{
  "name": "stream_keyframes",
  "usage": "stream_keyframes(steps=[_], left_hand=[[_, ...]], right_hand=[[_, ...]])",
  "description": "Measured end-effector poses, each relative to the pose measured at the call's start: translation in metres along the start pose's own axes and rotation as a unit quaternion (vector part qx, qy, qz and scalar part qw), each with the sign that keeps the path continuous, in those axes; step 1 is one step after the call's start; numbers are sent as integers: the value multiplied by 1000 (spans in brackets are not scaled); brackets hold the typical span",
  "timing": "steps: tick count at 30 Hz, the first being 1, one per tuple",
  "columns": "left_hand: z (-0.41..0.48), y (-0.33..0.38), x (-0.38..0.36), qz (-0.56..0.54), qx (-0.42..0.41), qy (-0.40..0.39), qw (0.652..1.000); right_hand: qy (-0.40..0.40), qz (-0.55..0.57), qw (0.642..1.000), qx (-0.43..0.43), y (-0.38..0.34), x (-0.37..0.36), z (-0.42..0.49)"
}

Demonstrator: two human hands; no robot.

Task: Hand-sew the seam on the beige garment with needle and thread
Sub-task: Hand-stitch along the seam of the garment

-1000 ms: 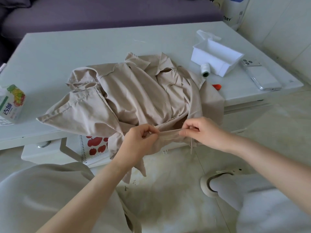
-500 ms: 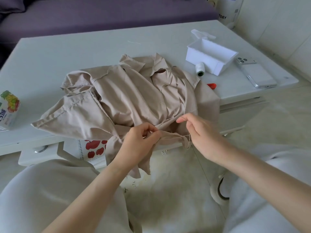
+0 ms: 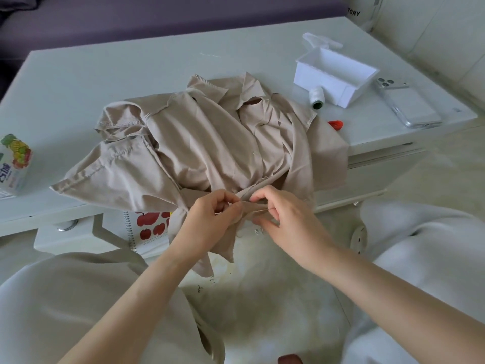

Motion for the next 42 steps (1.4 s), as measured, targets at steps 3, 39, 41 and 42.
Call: stream_keyframes(steps=[3, 39, 41, 42], left_hand=[[-3, 1, 2, 7, -11, -8, 1000], [-9, 2, 1, 220, -158, 50, 961], [-9, 5, 8, 182, -144, 31, 972], [-9, 7, 13, 157, -133, 29, 978]], right_hand=[[-6, 3, 1000, -25, 5, -2, 8], [-32, 28, 996, -82, 24, 20, 51], [-24, 43, 993, -105, 31, 23, 51], [-22, 55, 991, -122, 35, 23, 50]])
Point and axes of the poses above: each hand's wrist, its own z-axis towards the middle knuckle, its own x-axis out of the back of the hand, y = z × x, the point moved 7 cm from there along z, towards the middle knuckle, and after that the axes turned 10 degrees about x, right-handed, at the moved point
